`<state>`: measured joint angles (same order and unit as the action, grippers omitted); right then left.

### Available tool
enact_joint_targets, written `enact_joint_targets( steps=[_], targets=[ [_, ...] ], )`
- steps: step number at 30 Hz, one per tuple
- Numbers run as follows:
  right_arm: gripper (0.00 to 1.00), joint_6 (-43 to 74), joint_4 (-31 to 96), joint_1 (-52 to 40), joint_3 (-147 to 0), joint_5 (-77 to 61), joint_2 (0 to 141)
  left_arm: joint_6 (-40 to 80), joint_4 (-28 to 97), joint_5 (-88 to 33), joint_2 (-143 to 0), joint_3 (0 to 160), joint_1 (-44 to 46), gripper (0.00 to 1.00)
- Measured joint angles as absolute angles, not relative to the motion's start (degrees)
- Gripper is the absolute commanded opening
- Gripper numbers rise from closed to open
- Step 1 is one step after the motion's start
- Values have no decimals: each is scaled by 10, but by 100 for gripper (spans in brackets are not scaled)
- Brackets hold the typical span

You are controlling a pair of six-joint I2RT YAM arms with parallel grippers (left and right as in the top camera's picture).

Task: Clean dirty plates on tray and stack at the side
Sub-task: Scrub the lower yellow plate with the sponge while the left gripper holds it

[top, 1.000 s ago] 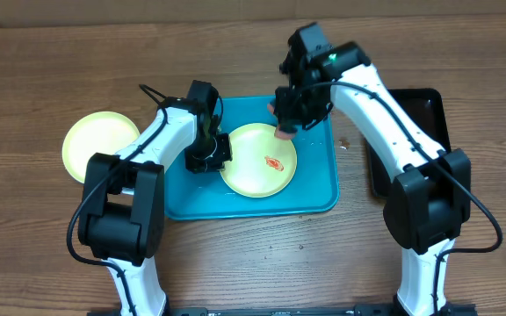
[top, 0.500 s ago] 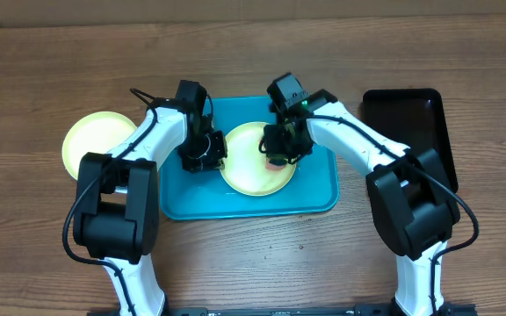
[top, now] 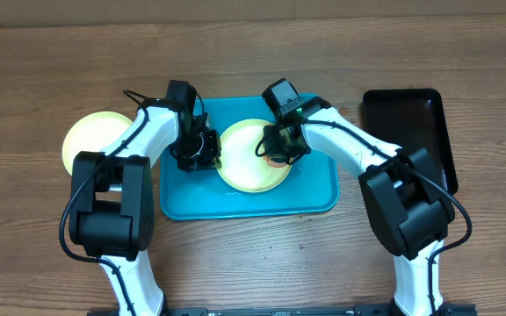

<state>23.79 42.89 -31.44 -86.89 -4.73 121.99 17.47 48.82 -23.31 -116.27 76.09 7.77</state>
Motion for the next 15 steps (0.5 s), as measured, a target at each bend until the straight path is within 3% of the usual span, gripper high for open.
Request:
enact_joint_targets(
  steps=[15],
  targets=[
    [4,232,404,-367,-872,-129,1231,150,480,-267,-1166,755,61,4]
  ],
)
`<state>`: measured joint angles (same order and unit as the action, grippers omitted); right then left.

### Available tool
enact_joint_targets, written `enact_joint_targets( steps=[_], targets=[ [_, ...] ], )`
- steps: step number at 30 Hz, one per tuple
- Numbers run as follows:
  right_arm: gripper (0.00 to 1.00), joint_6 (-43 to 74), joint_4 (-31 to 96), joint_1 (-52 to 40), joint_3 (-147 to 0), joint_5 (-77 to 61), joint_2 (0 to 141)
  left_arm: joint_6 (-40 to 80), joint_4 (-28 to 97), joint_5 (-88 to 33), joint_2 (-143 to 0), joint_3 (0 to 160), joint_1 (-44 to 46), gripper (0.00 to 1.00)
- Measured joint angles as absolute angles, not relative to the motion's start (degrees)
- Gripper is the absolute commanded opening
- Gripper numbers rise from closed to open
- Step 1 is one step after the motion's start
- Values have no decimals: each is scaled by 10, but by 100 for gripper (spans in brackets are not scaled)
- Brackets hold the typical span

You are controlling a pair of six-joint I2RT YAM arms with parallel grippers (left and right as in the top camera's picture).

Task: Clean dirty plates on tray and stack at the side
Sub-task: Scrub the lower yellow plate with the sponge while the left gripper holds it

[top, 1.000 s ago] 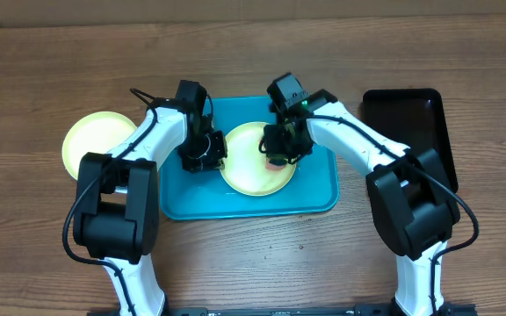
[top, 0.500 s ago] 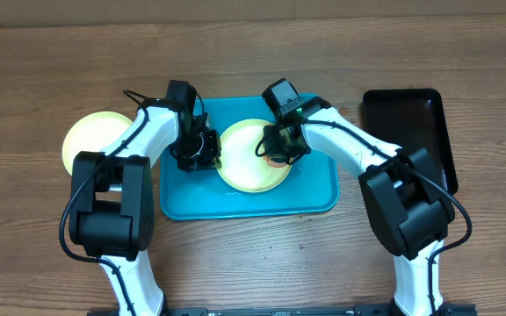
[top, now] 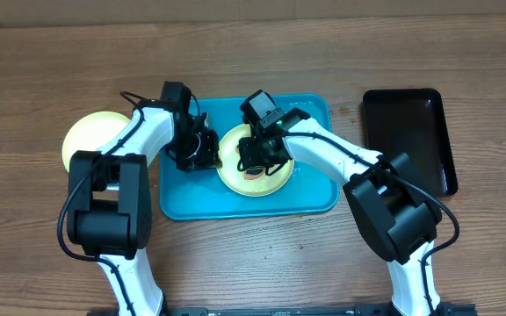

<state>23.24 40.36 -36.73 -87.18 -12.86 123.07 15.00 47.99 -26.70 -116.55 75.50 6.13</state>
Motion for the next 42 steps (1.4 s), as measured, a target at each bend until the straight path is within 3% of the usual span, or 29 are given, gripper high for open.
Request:
enact_joint_targets(
  steps=[7,15,25,34,38,42],
  targets=[
    [4,224,447,-348,-892,-63,1232,145,479,-270,-1167,755,52,4],
    [4,192,409,-310,-896,4,1238,146,474,-268,-1167,755,48,4],
    [4,207,358,-342,-902,-173,1262,146,467,-262,-1167,755,41,4],
    [4,189,528,-354,-931,-234,1267,146,465,-260,-1167,755,41,4],
    [4,180,589,-325,-962,-171,1273,146,460,-259,-1167,755,41,4],
    [4,178,560,-295,-974,-88,1273,146,460,-259,-1167,755,41,5]
  ],
)
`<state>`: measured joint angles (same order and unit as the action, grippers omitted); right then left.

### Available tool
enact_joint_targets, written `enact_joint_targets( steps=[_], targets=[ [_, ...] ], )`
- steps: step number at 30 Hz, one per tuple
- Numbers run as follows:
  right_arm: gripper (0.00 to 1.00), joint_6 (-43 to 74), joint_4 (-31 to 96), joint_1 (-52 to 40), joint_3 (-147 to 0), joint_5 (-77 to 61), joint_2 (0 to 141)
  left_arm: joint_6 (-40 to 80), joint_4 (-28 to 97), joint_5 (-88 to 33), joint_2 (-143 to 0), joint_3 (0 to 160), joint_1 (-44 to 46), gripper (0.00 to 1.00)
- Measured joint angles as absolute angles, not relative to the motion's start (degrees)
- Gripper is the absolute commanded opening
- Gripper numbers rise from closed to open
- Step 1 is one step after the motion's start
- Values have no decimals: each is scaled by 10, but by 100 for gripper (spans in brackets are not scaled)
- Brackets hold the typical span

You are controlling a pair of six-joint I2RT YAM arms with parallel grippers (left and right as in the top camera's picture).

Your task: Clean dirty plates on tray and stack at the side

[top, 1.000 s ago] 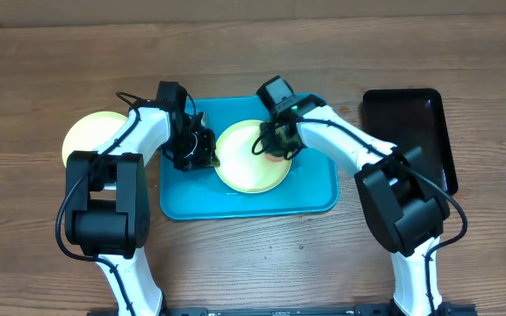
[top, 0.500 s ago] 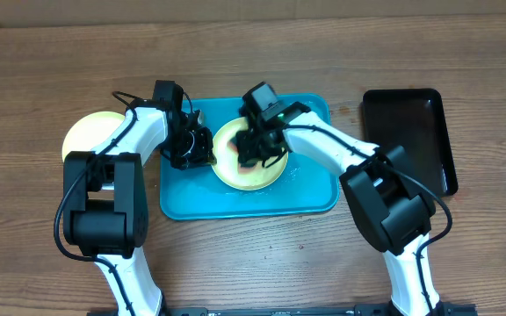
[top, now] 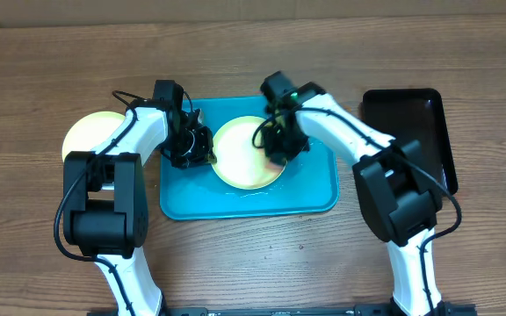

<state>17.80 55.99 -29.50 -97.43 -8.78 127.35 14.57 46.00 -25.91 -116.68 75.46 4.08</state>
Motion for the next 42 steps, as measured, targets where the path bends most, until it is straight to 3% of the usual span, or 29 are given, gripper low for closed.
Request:
enact_joint_targets(
  steps=[5,11,14,21,30,42],
  targets=[
    [4,177,491,-291,-975,-58,1277,146,457,-258,-1167,755,40,4],
    [6,177,451,-311,-975,-120,1284,146,455,-253,-1167,755,40,4],
    [9,166,458,-329,-975,-171,1287,146,455,-250,-1167,755,40,4],
    [4,143,534,-349,-978,-269,1289,132,514,-213,-1171,802,40,4],
    [4,95,696,-267,-1115,-314,1275,106,620,-122,-1173,944,40,4],
    [4,89,732,-170,-1236,-250,1147,117,719,65,-1145,980,69,4]
  ],
)
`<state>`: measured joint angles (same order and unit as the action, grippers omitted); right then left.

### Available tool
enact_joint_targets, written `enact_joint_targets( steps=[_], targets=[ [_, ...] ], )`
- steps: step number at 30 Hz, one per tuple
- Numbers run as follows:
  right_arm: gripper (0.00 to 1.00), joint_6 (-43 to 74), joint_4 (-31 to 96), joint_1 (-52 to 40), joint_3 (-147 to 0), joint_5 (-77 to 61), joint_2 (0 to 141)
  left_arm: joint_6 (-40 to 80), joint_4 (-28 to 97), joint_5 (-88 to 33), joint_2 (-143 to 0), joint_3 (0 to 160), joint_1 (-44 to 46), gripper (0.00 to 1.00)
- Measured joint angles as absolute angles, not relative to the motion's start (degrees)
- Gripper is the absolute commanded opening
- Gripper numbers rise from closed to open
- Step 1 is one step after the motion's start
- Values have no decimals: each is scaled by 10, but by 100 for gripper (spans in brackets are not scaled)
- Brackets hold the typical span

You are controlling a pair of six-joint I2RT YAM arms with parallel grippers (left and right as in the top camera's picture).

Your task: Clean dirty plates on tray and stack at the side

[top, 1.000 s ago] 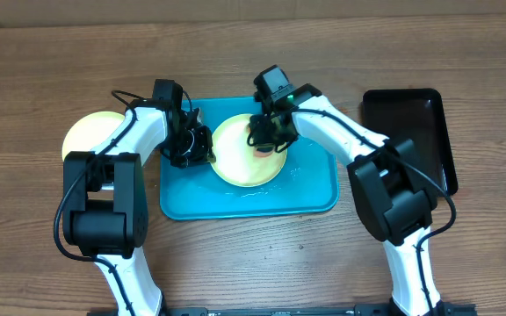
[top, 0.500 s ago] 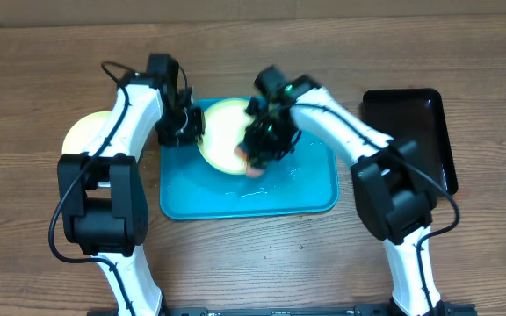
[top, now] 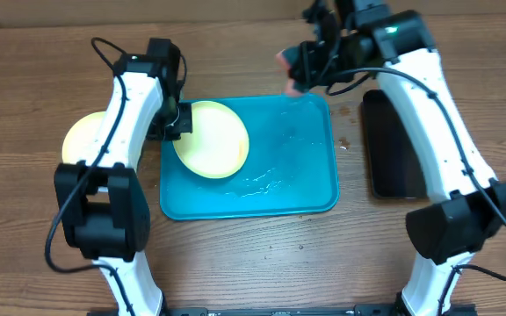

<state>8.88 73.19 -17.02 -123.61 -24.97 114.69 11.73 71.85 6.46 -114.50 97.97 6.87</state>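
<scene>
A pale yellow plate point(top: 213, 140) hangs over the left part of the teal tray point(top: 297, 167), reaching past the tray's left rim. My left gripper point(top: 179, 125) is shut on the plate's left edge. Another yellow plate point(top: 79, 142) lies on the table left of the tray, partly under the left arm. My right gripper point(top: 299, 77) is raised beyond the tray's far right corner, shut on a pink sponge point(top: 286, 61). The tray's floor shows wet streaks point(top: 266, 180).
A black tray point(top: 407, 145) lies on the wooden table right of the teal tray, under the right arm. Small droplets point(top: 345, 145) mark the wood between the two trays.
The right gripper has left the plate and now holds the sponge up past the tray's far right corner. The left gripper has moved the plate from the tray's middle towards the left rim.
The left gripper held the plate's left edge in the tray's middle while the right gripper pressed the sponge first on its right side, then its centre, then its right side again. Now the sponge is off the plate and the plate is shifted left.
</scene>
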Motion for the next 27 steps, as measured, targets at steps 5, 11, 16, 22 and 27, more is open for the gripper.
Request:
enact_joint_targets(
  steps=[5,11,16,22,27],
  targets=[
    [4,90,747,-135,-1235,-230,1154,164,736,187,-1051,980,129,4],
    [4,90,752,-120,-1235,-218,1155,230,752,349,-960,987,203,4],
    [4,90,756,-121,-1235,-216,1155,280,772,496,-952,988,276,4],
    [4,90,765,-121,-1235,-216,1155,300,773,610,-952,988,345,4],
    [4,90,772,-121,-1235,-208,1155,301,772,673,-952,988,368,4]
  ],
)
